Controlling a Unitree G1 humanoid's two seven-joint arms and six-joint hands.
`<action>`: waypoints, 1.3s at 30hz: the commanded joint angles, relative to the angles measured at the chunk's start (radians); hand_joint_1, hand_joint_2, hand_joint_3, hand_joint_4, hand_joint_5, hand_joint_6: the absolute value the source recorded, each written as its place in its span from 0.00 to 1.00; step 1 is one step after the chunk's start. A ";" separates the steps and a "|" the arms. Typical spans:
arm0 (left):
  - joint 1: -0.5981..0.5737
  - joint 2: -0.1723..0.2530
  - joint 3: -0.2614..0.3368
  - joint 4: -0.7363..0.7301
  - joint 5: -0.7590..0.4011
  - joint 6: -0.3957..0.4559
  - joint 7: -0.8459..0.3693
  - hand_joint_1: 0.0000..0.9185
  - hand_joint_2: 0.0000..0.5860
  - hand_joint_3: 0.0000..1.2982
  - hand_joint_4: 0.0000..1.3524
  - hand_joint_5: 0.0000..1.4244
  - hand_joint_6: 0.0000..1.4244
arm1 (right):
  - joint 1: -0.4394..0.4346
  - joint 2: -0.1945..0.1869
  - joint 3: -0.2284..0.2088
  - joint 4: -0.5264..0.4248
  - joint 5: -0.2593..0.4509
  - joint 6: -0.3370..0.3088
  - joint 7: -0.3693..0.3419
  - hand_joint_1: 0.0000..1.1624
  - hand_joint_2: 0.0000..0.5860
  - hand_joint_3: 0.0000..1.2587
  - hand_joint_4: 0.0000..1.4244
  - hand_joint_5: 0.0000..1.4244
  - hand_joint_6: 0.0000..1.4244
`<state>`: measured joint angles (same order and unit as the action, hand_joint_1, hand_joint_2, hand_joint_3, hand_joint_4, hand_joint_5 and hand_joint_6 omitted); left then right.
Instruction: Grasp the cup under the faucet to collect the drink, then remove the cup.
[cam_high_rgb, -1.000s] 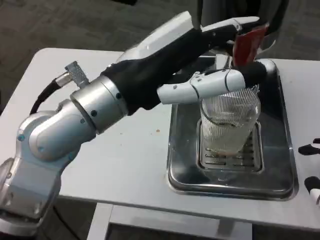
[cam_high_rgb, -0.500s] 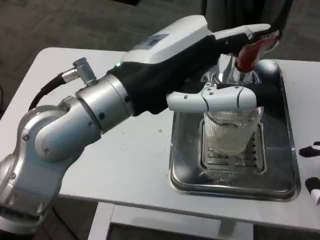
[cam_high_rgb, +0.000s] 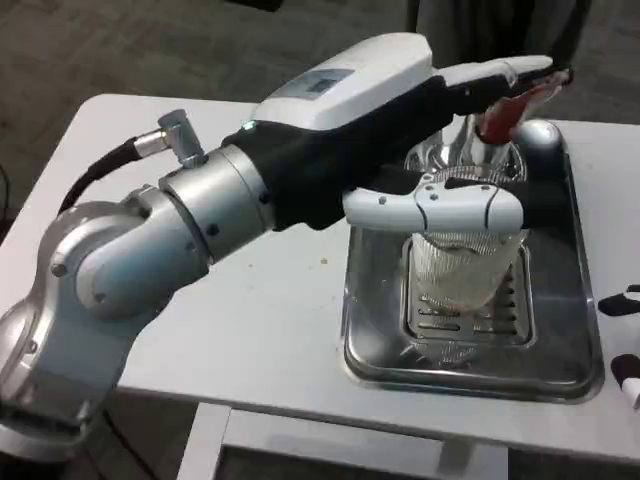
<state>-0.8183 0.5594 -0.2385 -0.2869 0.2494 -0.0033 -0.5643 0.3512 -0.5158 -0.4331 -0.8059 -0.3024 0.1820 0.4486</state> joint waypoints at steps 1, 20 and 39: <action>0.036 0.020 -0.064 0.016 0.023 -0.019 -0.086 0.00 0.23 0.11 0.08 0.16 0.11 | 0.012 0.001 0.002 -0.012 0.013 0.008 0.009 0.32 0.83 0.19 0.07 0.05 0.08; 0.032 0.038 -0.090 0.025 0.055 -0.050 -0.104 0.00 0.23 0.11 0.07 0.15 0.11 | -0.002 -0.002 0.005 -0.011 0.044 0.043 0.013 0.32 0.83 0.18 0.07 0.06 0.08; 0.054 0.046 -0.088 0.022 0.057 -0.059 -0.101 0.00 0.23 0.11 0.07 0.14 0.11 | -0.002 0.048 -0.032 0.009 0.154 -0.072 -0.047 0.45 0.61 0.07 0.06 0.13 0.18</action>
<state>-0.8271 0.5812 -0.2596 -0.2783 0.2893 -0.0510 -0.5661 0.3372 -0.4921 -0.4534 -0.7939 -0.1607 0.1598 0.4303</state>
